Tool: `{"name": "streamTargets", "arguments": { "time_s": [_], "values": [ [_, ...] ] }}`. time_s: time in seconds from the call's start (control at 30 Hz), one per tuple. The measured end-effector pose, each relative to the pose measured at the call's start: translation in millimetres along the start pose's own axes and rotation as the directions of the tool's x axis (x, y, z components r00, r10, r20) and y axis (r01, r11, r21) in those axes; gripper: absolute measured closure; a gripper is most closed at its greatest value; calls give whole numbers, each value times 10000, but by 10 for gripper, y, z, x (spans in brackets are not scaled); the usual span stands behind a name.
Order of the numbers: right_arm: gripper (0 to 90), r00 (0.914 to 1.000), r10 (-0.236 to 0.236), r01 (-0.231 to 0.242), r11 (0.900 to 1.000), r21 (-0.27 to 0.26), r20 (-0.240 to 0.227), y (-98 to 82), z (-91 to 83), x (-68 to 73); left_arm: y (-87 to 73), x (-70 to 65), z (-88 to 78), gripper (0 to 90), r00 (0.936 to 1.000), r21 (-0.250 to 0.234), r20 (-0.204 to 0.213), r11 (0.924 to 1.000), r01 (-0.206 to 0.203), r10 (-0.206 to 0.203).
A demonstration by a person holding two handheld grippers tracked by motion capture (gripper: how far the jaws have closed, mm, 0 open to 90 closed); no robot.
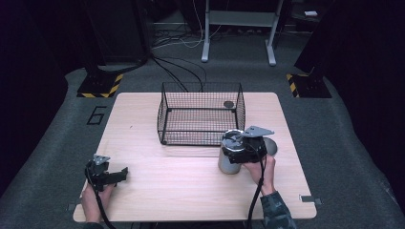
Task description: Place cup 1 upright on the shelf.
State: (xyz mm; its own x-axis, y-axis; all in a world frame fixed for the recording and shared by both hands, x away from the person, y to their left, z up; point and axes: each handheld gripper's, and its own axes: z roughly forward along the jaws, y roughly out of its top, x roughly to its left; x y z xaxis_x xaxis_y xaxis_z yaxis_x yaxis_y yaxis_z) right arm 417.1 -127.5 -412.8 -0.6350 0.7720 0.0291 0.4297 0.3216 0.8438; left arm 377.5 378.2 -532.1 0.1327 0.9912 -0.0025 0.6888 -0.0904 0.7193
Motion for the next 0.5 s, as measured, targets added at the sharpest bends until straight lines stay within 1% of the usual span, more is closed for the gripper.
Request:
{"name": "streamTargets", "arguments": {
  "time_s": [0.07,0.17,0.2,0.23,0.27,0.4,0.5],
  "values": [
    [33,9999,-142,142,9999,-3,-50,37,-30,4,0,1,0,4,10000,4,-2,10000,-8,8],
    [33,9998,-205,205,9998,1,-24,61,-49,18,1,2,1,4,10000,-12,-6,10000,-19,19],
    [33,9995,-306,306,9995,20,-26,72,-61,18,0,0,0,4,10000,5,-3,10000,-1,1],
    [33,9996,-269,269,9996,-23,-44,82,-69,25,0,1,1,4,10000,-6,-3,10000,-10,9],
    [33,9992,-367,366,9993,-24,-135,105,-86,24,0,0,0,4,10000,-3,0,10000,4,-4],
    [33,9995,-267,265,9996,-79,-154,139,-101,38,0,1,0,4,10000,0,-1,10000,-4,4],
    [33,9990,-375,372,9992,-110,-239,186,-123,52,0,0,0,4,10000,4,0,10000,-5,5]
  ]
}}
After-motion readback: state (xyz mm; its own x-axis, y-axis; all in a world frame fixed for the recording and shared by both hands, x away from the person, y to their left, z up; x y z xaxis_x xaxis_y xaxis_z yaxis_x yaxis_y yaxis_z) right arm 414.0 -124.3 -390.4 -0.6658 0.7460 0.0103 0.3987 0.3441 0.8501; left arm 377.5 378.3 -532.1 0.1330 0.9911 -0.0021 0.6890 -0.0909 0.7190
